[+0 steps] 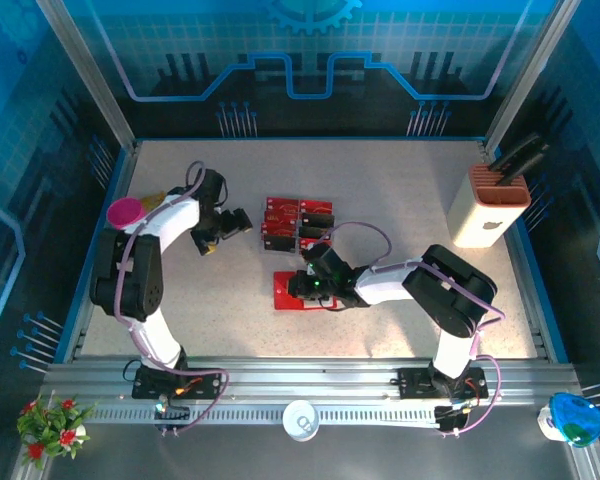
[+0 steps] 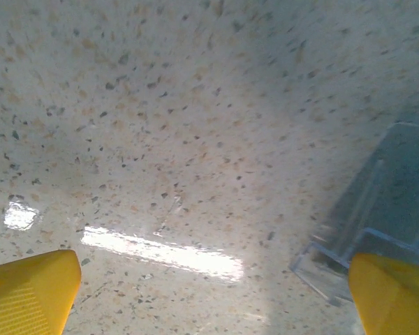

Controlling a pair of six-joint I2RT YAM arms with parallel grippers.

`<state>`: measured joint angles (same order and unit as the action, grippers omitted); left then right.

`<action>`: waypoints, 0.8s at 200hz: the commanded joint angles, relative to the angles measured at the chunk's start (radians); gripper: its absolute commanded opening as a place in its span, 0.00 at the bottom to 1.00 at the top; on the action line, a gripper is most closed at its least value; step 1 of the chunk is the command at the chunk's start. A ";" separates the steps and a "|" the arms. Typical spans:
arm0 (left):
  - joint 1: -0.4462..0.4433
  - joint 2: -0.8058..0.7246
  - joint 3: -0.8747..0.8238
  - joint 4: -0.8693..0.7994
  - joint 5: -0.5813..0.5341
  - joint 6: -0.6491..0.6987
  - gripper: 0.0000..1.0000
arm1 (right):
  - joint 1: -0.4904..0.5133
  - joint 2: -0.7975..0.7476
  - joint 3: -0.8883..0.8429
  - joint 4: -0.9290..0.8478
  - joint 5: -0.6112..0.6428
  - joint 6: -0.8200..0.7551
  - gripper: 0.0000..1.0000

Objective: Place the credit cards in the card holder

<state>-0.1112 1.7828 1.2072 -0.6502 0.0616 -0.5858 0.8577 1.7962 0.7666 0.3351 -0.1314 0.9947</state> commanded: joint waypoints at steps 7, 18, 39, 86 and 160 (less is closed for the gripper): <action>0.004 0.038 -0.012 -0.009 0.014 0.000 0.99 | 0.014 0.020 0.003 0.014 0.012 0.009 0.00; 0.004 0.047 -0.012 -0.008 0.015 0.004 0.99 | 0.015 0.018 0.002 0.013 0.013 0.009 0.00; 0.002 0.067 -0.006 -0.012 0.031 0.007 0.99 | 0.015 0.016 0.002 0.012 0.012 0.007 0.00; -0.029 0.120 0.026 -0.021 0.064 0.008 0.99 | 0.015 0.017 0.009 0.009 0.009 0.001 0.00; -0.125 0.208 0.151 -0.034 0.077 -0.018 0.99 | 0.014 0.026 0.018 0.007 0.000 -0.004 0.00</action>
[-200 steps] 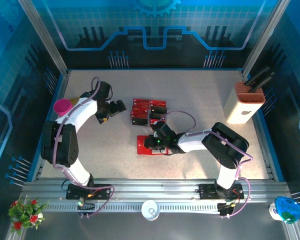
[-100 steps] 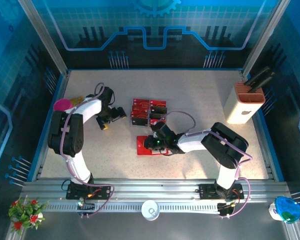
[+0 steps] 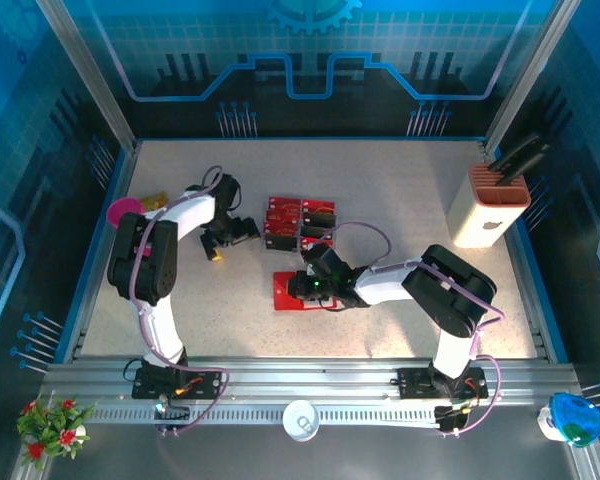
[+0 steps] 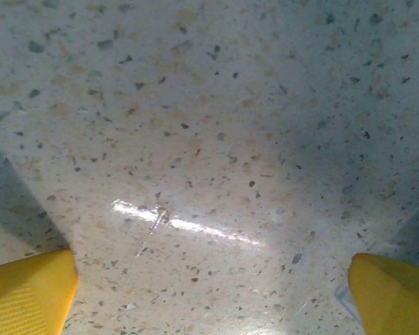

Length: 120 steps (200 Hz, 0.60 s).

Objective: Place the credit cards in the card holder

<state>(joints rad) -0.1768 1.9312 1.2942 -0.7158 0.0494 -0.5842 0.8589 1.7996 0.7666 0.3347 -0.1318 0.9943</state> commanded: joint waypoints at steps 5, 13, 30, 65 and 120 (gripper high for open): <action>-0.067 0.068 0.079 0.029 0.090 -0.020 0.99 | 0.013 0.024 0.019 0.007 0.001 -0.005 0.00; -0.078 0.082 0.099 0.024 0.089 -0.023 0.99 | 0.014 0.024 0.020 0.006 -0.001 -0.005 0.00; -0.099 0.113 0.145 0.015 0.091 -0.030 0.99 | 0.014 0.029 0.022 0.007 -0.006 -0.004 0.00; -0.135 0.179 0.264 -0.012 0.095 -0.040 0.99 | 0.015 0.036 0.020 0.011 -0.010 0.003 0.00; -0.143 0.198 0.421 -0.079 0.073 0.013 0.99 | 0.015 0.039 0.025 0.020 -0.009 0.012 0.00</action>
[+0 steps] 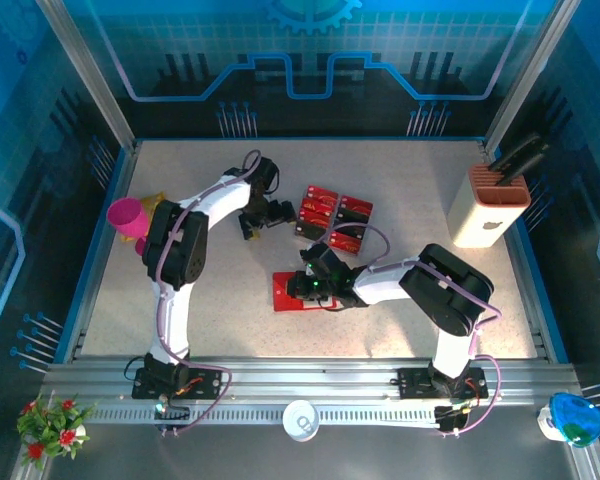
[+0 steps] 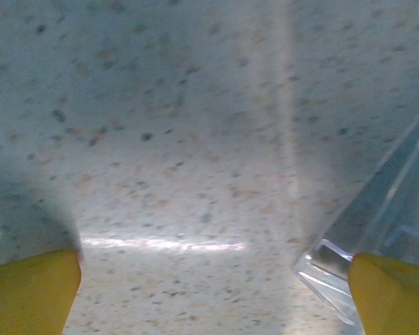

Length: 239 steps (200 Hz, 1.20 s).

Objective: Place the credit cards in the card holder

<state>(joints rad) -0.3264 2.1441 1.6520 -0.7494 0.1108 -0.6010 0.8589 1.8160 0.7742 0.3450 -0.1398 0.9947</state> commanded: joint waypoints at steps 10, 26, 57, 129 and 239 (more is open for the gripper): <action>0.016 -0.039 0.054 -0.051 0.012 0.040 0.99 | 0.015 0.022 0.022 0.011 -0.005 0.012 0.00; 0.031 -0.106 0.000 -0.036 0.029 0.041 0.99 | 0.015 0.018 0.032 0.008 -0.006 0.012 0.00; 0.033 -0.268 -0.163 -0.004 0.079 0.033 0.99 | 0.010 0.002 0.046 0.010 -0.008 0.015 0.00; -0.003 -0.619 -0.539 0.047 0.118 -0.015 0.99 | -0.032 -0.057 0.046 0.018 0.009 0.027 0.00; -0.231 -0.678 -0.488 -0.001 0.005 0.037 0.99 | -0.156 -0.330 -0.118 -0.267 0.062 -0.045 0.00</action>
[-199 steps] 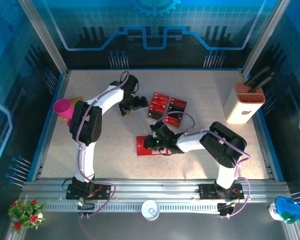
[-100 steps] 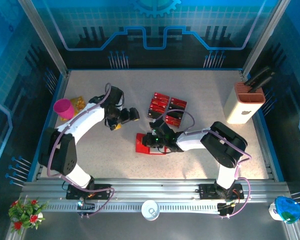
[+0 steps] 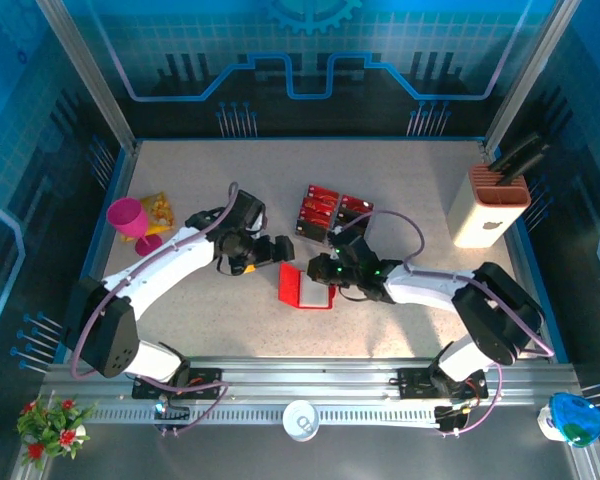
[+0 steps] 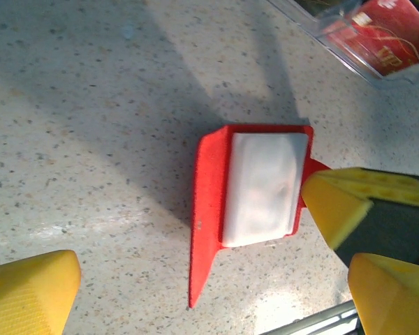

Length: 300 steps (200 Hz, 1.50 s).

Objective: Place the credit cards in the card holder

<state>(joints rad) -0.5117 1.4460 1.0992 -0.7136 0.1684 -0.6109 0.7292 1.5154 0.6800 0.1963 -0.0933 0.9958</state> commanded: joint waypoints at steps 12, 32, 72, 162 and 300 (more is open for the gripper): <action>-0.071 0.034 0.077 -0.035 -0.060 0.048 0.99 | -0.038 -0.023 -0.025 -0.131 -0.002 -0.059 0.00; -0.104 0.046 0.096 -0.008 -0.056 0.039 0.99 | -0.045 -0.007 -0.016 -0.151 -0.007 -0.084 0.00; -0.148 0.052 0.082 0.142 0.022 -0.010 0.99 | -0.063 0.033 0.001 -0.155 -0.015 -0.100 0.00; -0.147 0.152 -0.001 0.384 0.155 -0.078 0.99 | -0.073 0.083 -0.012 -0.103 -0.053 -0.094 0.00; -0.077 0.171 -0.163 0.363 0.112 0.066 0.99 | -0.085 0.067 0.027 -0.125 -0.068 -0.121 0.00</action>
<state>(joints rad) -0.5919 1.6001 0.9543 -0.3492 0.2928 -0.6014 0.6533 1.5898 0.6685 0.0959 -0.1410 0.9062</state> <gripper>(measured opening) 0.992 0.058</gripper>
